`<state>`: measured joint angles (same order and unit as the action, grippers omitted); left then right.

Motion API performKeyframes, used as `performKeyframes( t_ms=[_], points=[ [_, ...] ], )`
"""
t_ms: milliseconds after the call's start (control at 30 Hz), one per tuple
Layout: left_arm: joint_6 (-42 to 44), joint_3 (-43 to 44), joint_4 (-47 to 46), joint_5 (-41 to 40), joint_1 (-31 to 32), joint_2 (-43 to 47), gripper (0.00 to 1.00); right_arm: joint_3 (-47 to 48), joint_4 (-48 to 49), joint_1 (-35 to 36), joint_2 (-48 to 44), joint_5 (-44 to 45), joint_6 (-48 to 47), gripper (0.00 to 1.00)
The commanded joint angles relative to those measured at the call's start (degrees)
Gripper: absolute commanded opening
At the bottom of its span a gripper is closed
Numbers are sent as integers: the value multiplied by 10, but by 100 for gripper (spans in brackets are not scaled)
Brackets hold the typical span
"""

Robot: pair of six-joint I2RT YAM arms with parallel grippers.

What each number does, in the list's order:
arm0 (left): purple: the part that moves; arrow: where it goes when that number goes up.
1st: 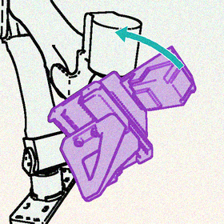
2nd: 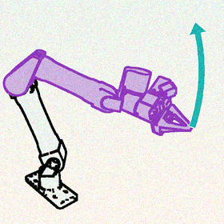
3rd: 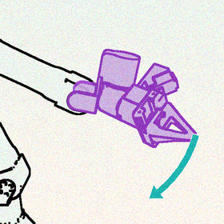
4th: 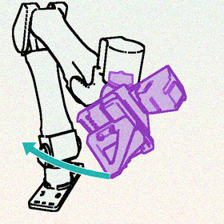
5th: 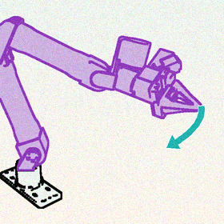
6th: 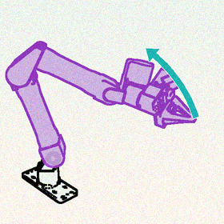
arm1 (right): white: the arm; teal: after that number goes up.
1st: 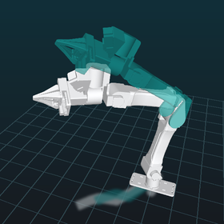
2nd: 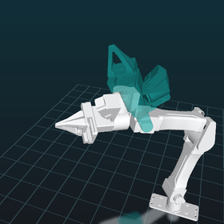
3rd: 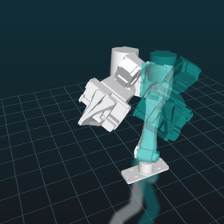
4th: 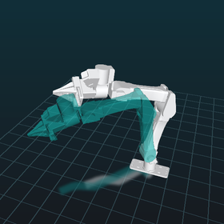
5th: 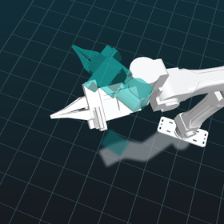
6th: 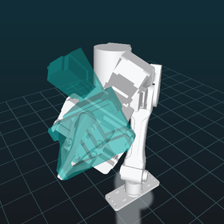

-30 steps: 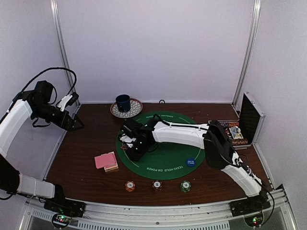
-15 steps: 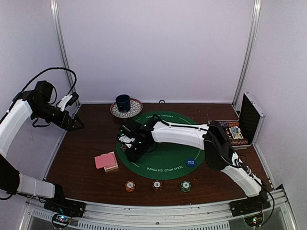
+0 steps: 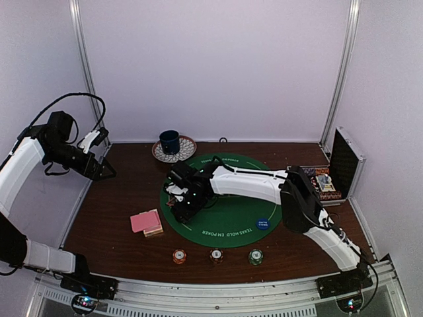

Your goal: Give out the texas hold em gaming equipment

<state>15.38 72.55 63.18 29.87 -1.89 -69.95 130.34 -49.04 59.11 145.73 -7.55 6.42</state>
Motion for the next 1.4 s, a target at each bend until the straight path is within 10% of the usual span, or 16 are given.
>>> performKeyframes(
  t_ms=[0,433,1133,1367],
  points=[
    [6,12,3,12,-3,6,98,10,1,0,-43,9,-1,73],
    [5,11,3,11,-3,15,98,-173,34,76,-201,8,-23,77],
    [5,18,13,17,-3,18,98,-157,4,133,-101,-24,-78,82],
    [6,17,12,16,-3,22,97,-157,4,134,-95,-34,-77,68]
  ],
)
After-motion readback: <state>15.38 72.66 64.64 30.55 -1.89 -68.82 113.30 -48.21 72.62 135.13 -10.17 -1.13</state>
